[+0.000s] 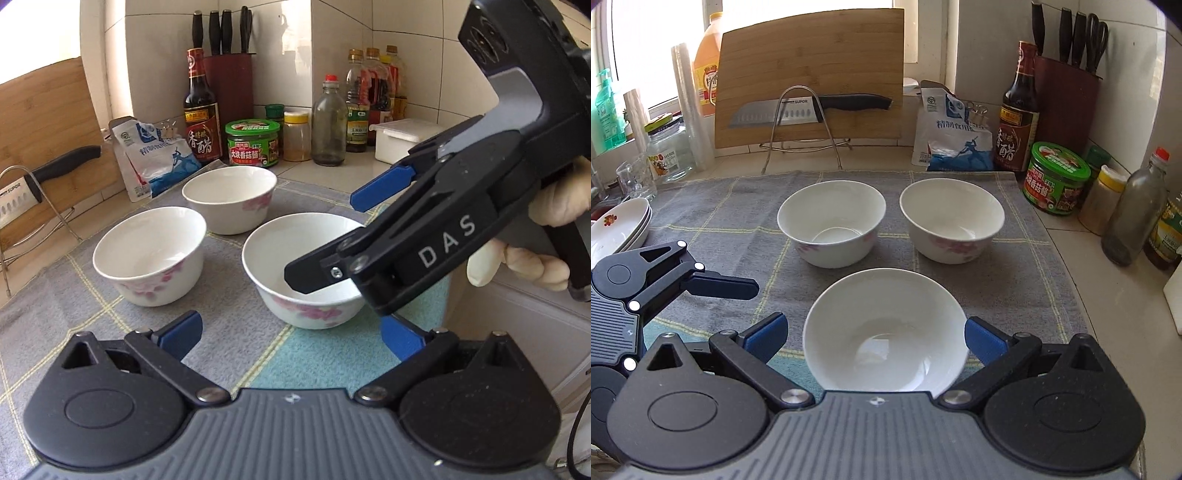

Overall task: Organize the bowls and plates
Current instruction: 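Move the right tool toward the white flower-print bowls, then grasp the rim of a white bowl with the right tool, then lift the white bowl with the right tool toward the stacked plates, then lower the white bowl onto the towel and open the right tool, then move the left tool toward another white bowl on the towel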

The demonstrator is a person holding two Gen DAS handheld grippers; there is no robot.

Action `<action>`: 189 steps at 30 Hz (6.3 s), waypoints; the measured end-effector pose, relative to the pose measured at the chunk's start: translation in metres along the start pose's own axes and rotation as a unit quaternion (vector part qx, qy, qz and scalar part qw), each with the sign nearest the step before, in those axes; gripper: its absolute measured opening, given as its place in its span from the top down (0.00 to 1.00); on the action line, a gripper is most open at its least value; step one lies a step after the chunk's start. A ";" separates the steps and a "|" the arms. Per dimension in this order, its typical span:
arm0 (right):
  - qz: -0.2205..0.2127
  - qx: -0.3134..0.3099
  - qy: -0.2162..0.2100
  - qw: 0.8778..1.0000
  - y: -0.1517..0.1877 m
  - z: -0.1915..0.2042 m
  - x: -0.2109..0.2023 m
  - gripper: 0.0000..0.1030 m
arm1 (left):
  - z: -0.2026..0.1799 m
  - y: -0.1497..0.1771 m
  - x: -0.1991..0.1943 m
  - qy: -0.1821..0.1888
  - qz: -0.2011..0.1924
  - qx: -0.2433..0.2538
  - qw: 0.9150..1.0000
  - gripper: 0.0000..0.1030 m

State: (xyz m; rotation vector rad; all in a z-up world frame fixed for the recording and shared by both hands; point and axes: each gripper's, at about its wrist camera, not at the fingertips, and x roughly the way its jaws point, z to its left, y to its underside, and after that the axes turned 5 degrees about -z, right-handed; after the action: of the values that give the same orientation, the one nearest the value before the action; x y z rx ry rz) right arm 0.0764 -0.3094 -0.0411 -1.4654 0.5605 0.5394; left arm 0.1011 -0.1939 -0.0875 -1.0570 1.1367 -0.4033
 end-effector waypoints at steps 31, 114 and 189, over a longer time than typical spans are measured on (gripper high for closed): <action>0.038 0.059 -0.083 0.994 0.006 -0.042 0.028 0.18 | -0.009 -0.013 0.037 0.016 0.000 -0.015 1.000 0.10; 0.112 -0.021 -0.245 0.963 -0.035 0.134 0.065 0.17 | 0.068 0.058 -0.108 -0.096 0.038 -0.060 0.993 0.12; -0.017 -0.064 -0.043 0.997 -0.036 0.040 0.099 0.02 | 0.150 -0.069 0.061 -0.004 0.096 -0.053 0.994 0.22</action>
State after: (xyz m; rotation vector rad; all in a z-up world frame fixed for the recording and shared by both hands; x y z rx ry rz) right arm 0.1758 -0.2707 -0.0771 -1.5624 0.4381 0.6177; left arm 0.2739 -0.2012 -0.0572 -1.0299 1.2515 -0.1885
